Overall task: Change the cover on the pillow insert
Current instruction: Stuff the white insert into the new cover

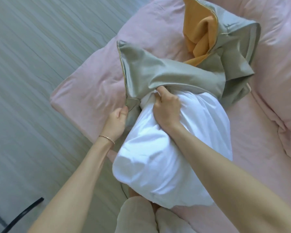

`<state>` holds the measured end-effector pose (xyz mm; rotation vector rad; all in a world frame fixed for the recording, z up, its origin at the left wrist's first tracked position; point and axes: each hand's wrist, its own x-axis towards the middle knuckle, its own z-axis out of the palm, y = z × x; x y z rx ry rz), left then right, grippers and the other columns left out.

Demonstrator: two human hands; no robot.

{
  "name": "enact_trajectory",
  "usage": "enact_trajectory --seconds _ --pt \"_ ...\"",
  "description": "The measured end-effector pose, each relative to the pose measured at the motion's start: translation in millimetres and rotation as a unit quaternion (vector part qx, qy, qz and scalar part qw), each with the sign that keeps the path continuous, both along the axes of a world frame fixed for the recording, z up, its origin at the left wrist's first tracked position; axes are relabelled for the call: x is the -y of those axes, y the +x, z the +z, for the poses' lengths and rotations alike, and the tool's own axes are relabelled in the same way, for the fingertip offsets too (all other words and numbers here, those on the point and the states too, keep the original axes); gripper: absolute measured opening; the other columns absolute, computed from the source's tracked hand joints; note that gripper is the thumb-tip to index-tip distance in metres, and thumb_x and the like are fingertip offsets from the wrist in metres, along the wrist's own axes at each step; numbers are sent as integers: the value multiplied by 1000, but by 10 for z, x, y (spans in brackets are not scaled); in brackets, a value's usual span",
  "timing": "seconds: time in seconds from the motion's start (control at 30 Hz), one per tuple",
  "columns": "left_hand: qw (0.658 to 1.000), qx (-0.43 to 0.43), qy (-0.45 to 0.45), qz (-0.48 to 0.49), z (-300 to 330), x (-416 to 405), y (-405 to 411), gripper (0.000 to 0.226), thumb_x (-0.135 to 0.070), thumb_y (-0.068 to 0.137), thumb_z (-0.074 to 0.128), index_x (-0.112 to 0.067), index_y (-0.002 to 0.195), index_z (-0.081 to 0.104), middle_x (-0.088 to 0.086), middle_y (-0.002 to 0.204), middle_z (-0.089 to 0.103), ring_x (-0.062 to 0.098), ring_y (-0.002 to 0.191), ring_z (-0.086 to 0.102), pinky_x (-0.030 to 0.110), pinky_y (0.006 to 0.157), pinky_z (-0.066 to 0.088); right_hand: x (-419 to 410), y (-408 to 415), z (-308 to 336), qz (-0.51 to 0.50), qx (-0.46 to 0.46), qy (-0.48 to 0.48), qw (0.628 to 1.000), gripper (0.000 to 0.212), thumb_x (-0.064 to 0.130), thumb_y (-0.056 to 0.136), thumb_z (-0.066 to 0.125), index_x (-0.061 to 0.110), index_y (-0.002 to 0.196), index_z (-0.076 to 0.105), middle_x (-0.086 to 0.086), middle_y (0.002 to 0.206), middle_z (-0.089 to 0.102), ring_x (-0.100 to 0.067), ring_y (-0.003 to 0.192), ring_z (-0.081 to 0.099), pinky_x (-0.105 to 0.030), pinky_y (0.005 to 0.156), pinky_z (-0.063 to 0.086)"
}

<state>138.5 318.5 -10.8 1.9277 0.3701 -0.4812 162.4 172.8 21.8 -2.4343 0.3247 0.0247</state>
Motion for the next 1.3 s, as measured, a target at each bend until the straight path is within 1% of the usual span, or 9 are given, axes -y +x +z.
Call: enact_trajectory --seconds 0.17,0.3,0.37,0.5,0.6,0.77,0.93,1.13,1.3 --pt "996 -86 21 10 -226 -320 34 37 -26 97 43 -18 62 33 0 58 27 15 56 26 30 52 21 -285 -23 -210 214 -121 -75 966 30 27 95 46 0 107 54 -19 110 61 -34 107 49 -33 79 27" --pt "994 -100 30 -32 -123 -405 181 12 -23 89 58 -14 94 53 0 83 50 14 74 47 32 71 40 -134 -286 -172 221 -8 -140 965 32 28 88 50 -1 97 62 -17 91 66 -35 90 60 -31 82 31" --pt "992 -26 118 -47 -49 -389 222 38 -19 82 67 -12 115 51 -2 106 49 15 90 52 29 84 43 -44 -379 -146 186 77 -137 970 29 24 86 46 2 87 65 -10 78 66 -31 76 61 -30 75 37" --pt "958 224 169 -66 82 -150 158 17 -16 75 64 -9 91 62 -3 88 51 12 77 50 20 72 40 26 -457 -15 187 151 -132 962 25 14 87 46 6 83 69 -3 81 69 -26 80 65 -31 74 44" --pt "952 226 171 -115 -63 -62 156 23 -27 75 60 -10 89 65 5 87 59 20 81 53 15 73 33 116 -526 -46 228 159 -164 946 26 16 86 48 5 91 71 -6 98 71 -26 100 64 -34 89 42" --pt "965 174 171 -96 -309 -173 350 15 -13 74 70 -7 88 67 11 97 60 27 92 55 16 78 32 243 -583 -236 356 47 -209 909 45 33 88 41 12 124 59 -11 133 53 -28 129 43 -40 109 25" --pt "995 36 84 -42 -413 -394 368 26 -6 81 65 -9 107 59 5 102 59 16 92 56 18 82 42 -62 -406 -440 387 -30 -229 893 57 42 85 35 17 136 46 -11 136 50 -27 130 41 -44 108 17" --pt "997 0 58 47 -399 -400 422 24 -3 83 59 -21 69 52 -2 64 57 3 46 48 21 50 44 -319 -178 -672 357 -48 -252 898 59 42 80 33 15 127 56 -6 129 57 -22 122 50 -44 107 14" --pt "997 28 44 50 -376 -402 305 26 -9 81 66 -24 66 52 -4 64 59 -4 52 49 17 59 44 -184 170 -629 295 5 -229 928 37 34 75 41 17 81 73 -8 78 70 -28 75 65 -30 70 47"
